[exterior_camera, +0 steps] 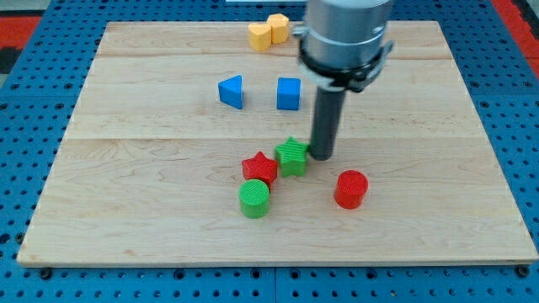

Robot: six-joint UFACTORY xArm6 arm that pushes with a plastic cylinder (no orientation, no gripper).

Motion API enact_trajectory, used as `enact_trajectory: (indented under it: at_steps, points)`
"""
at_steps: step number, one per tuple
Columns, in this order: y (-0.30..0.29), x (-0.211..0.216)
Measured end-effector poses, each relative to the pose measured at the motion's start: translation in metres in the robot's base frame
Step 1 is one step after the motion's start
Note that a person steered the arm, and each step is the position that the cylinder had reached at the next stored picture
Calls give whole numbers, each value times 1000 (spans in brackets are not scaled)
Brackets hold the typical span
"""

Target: Push the green star into the blue cube

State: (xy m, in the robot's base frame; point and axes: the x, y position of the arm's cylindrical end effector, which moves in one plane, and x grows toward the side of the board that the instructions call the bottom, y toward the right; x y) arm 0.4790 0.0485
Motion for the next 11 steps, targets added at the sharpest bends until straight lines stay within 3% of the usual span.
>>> enact_trajectory:
  at_steps: [4, 5, 6, 7, 9, 11]
  points:
    - [-89, -32]
    - [-150, -56]
    - [-201, -51]
    - [-216, 7]
    - [-94, 10]
    - [-71, -43]
